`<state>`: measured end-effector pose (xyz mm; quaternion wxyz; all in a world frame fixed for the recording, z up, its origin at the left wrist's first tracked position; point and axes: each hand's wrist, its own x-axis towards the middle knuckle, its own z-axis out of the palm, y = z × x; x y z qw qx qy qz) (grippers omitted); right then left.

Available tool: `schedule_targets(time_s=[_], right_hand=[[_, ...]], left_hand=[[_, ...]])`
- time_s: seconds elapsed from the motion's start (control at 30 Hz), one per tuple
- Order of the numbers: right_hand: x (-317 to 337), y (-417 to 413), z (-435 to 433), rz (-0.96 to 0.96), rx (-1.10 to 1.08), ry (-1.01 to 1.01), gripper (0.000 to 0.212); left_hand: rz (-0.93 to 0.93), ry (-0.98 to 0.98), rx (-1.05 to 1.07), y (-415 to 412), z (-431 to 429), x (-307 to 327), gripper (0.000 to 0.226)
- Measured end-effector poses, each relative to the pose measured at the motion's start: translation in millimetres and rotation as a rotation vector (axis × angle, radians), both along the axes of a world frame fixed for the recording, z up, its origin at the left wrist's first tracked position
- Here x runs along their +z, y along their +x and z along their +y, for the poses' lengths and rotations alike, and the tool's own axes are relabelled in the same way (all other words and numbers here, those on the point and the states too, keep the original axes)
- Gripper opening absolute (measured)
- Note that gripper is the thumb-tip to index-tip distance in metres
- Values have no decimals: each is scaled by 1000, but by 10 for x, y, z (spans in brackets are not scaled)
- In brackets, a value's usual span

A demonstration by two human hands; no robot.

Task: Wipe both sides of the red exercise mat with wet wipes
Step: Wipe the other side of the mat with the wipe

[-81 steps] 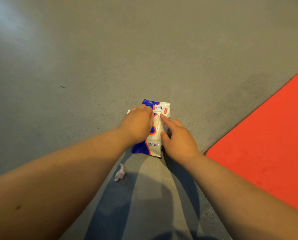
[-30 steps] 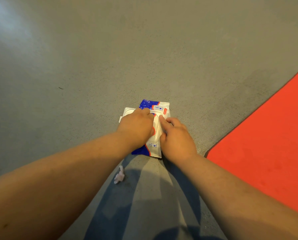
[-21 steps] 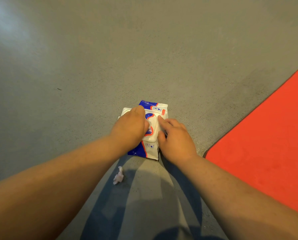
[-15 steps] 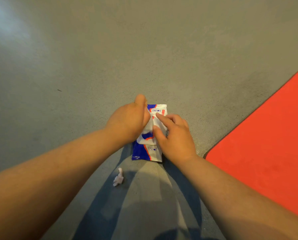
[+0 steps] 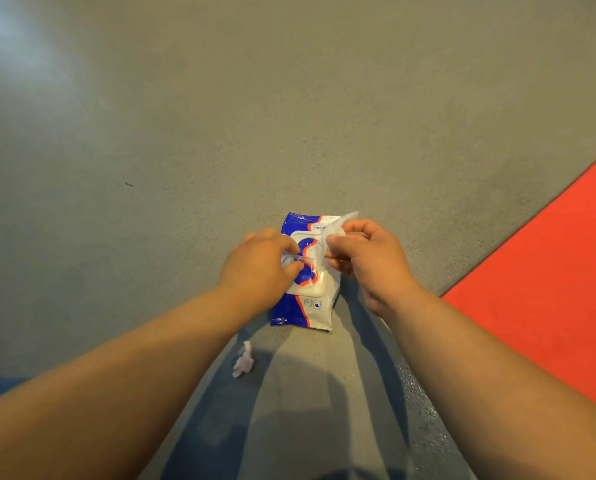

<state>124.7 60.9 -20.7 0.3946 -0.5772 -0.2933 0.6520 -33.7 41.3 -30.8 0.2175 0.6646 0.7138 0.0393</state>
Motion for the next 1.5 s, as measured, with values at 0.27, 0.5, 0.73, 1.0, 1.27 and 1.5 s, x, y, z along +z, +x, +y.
schedule_targets(time_s=[0.27,0.5,0.73,1.0,1.27,1.5], right_hand=[[-58,30,-40,-40,40,-87,13],[-33,205,-91,-112,54,-93,9],[15,288,-195,-29,-77,-182,20],[422,539,-404,111,-86,-142,25],[1388,942,-738,-101,253,-49,18],[2233,1125,-1277,246,79,100,17]], left_hand=[[69,73,208,224,218,-46,37],[-299,-30,661,-56,98,-38,109],[-148,42,92,347,-225,81,45],[-814,-385,378,561,-20,560,35],[-1063,-475,320,827,-351,1435,9],[-1165,-314,278,1176,-851,2471,15]])
